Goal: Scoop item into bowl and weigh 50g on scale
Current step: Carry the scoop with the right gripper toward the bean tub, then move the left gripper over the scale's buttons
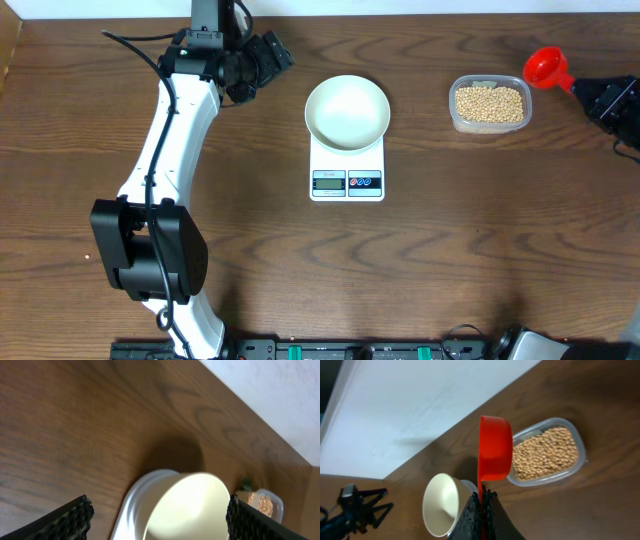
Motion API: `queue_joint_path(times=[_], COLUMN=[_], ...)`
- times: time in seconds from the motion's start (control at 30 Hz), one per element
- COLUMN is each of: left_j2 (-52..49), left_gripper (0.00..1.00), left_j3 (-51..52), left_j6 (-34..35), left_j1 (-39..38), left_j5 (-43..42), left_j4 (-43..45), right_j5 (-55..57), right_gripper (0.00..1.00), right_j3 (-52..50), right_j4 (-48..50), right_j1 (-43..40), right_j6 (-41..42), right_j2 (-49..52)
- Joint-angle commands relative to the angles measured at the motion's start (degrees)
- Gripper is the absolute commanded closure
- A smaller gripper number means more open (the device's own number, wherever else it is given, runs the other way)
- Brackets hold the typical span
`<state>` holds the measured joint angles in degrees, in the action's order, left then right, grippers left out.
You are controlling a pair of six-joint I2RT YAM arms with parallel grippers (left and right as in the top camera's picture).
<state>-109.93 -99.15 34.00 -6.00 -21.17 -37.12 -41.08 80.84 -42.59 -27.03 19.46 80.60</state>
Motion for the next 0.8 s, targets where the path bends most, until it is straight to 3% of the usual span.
queue_joint_path(times=[0.0, 0.33, 0.77], left_j2=[1.7, 1.7, 1.7], left_gripper=[0.13, 0.12, 0.12], left_j3=[-1.3, -1.3, -1.2], left_j6=[-1.2, -1.2, -1.5], left_j1=[0.3, 0.3, 0.1], left_j5=[4.0, 7.7, 8.8], left_j4=[1.1, 3.2, 3.6], right_j5=[0.1, 0.0, 0.0], right_gripper=[0.99, 0.99, 0.99], right_j3=[0.5, 0.5, -0.5], right_j4=[0.1, 1.2, 0.5], right_j1=[-2.3, -8.2, -9.1], right_j6=[-1.6, -3.0, -7.4], right_j2=[2.3, 5.8, 6.8])
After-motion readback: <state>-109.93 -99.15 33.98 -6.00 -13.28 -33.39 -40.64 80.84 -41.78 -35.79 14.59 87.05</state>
